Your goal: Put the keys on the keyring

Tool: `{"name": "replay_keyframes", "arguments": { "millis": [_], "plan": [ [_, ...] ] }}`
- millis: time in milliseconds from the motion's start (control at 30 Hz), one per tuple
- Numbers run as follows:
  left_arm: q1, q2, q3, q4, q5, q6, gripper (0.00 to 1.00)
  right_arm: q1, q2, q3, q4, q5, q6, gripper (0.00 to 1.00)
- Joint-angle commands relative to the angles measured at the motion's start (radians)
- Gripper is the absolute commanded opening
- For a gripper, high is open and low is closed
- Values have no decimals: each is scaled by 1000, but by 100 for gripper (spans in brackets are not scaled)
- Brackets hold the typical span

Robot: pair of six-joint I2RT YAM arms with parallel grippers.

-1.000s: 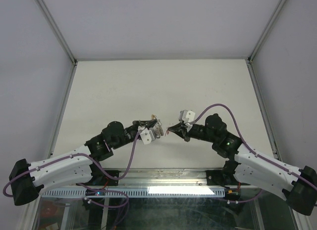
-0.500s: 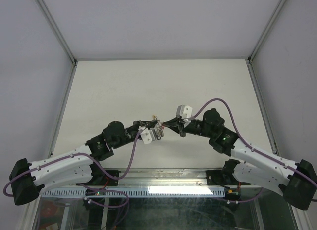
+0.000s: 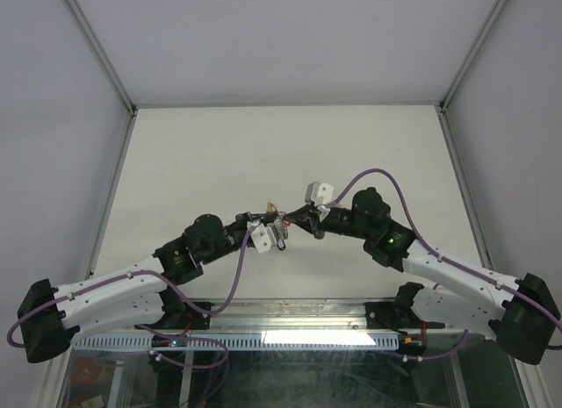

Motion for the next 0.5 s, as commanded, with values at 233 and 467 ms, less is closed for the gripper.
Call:
{"name": "replay_keyframes", "arguments": {
  "millis": [233,467],
  "plan": [
    [8,-2,45,67,-5,-24,0,21,40,80,49,1,-27,0],
    [8,-2,46,66,-4,-25,0,31,61,89,35,32,-35,0]
  ]
}}
